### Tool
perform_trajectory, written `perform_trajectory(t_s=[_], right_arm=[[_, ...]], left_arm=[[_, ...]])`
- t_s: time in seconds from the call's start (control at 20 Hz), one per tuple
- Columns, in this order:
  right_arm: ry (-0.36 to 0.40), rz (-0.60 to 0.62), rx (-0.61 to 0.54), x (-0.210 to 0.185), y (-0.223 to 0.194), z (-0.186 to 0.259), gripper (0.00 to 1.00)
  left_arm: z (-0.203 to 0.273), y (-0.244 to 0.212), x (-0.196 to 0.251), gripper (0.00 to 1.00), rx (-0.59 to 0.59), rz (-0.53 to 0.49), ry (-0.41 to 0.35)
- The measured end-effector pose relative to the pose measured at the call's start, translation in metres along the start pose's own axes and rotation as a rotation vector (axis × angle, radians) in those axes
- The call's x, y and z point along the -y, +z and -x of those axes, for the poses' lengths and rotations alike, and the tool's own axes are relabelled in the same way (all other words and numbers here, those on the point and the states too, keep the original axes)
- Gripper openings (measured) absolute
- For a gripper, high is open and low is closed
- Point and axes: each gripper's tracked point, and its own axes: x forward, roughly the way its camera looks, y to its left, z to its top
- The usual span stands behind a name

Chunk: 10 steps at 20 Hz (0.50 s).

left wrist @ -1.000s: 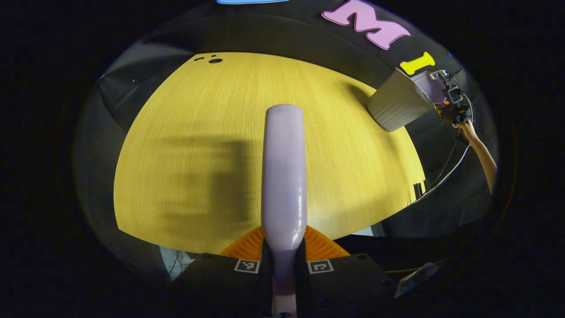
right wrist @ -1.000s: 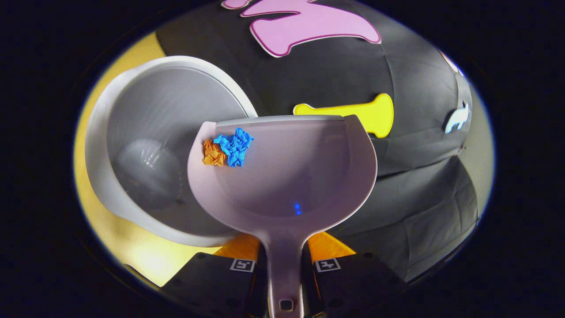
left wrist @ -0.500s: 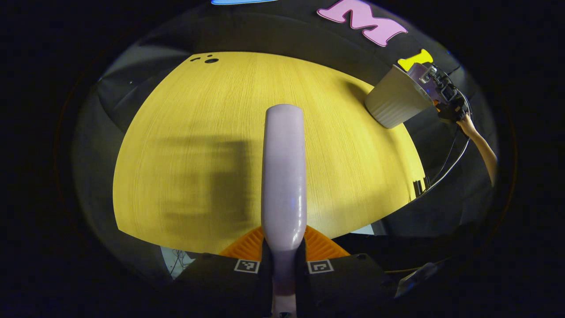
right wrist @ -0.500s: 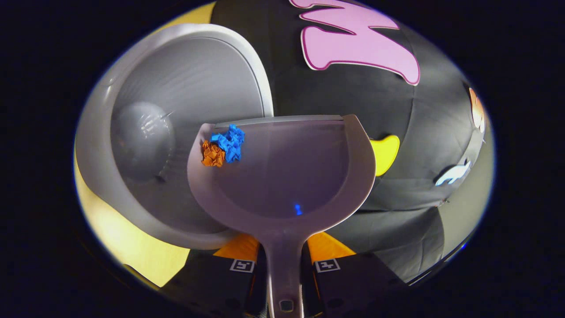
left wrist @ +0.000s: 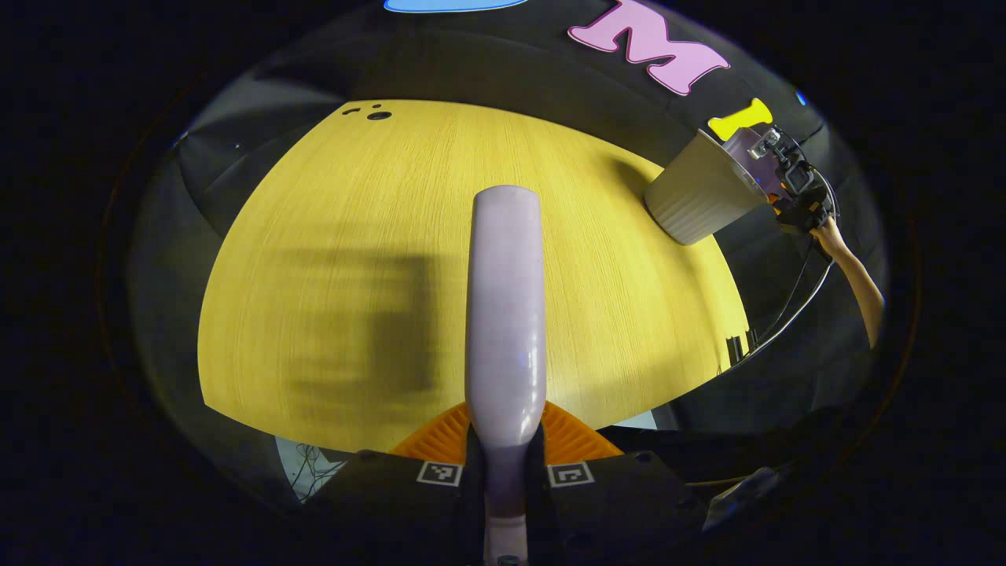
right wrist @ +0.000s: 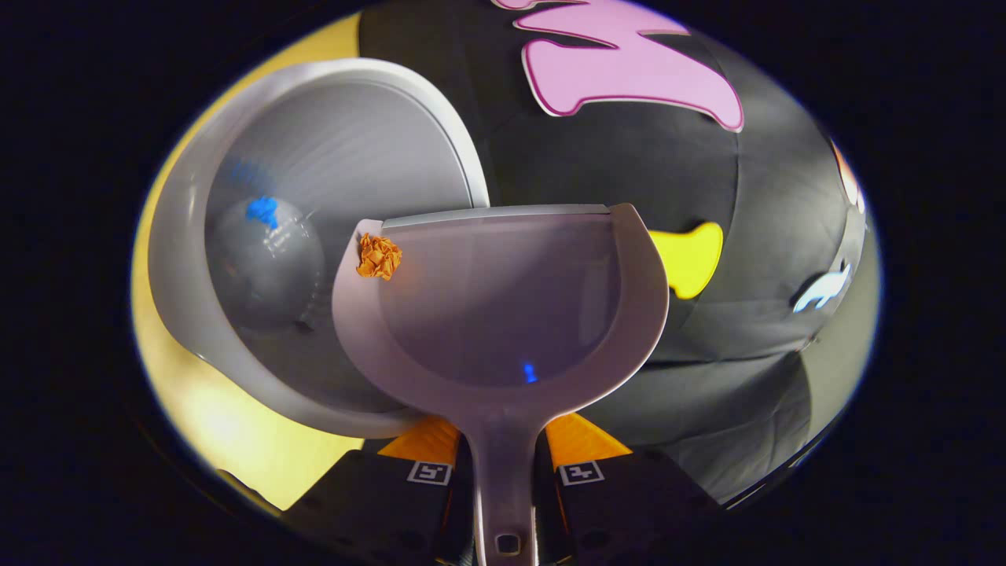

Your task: Pick up the small broom and dustpan from the desktop, sweep the trash into the dustpan with the broom, and then empty the trash into the garbage bin.

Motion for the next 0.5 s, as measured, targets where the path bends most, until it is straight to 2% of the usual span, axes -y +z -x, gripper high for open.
perform_trajectory(t_s=[0.1, 0.15, 0.25, 0.3, 0.5], right_arm=[[0.055, -0.132, -0.02, -0.006, -0.001, 0.007, 0.37], [0.07, -0.19, -0.029, -0.005, -0.003, 0.013, 0.34], [0.075, -0.254, -0.034, 0.0, -0.006, 0.022, 0.35], [0.059, -0.231, -0.034, 0.003, -0.01, 0.03, 0.35], [-0.1, 0.037, 0.037, 0.024, 0.01, 0.029, 0.35]], left_arm=[[0.003, 0.004, -0.001, 0.25, 0.016, 0.004, 0.005], [0.005, 0.006, -0.001, 0.25, 0.024, 0.007, 0.007], [0.008, 0.008, -0.001, 0.25, 0.04, 0.014, 0.01], [0.009, 0.008, 0.0, 0.25, 0.045, 0.019, 0.011], [0.009, 0.005, 0.001, 0.25, 0.047, 0.04, 0.006]])
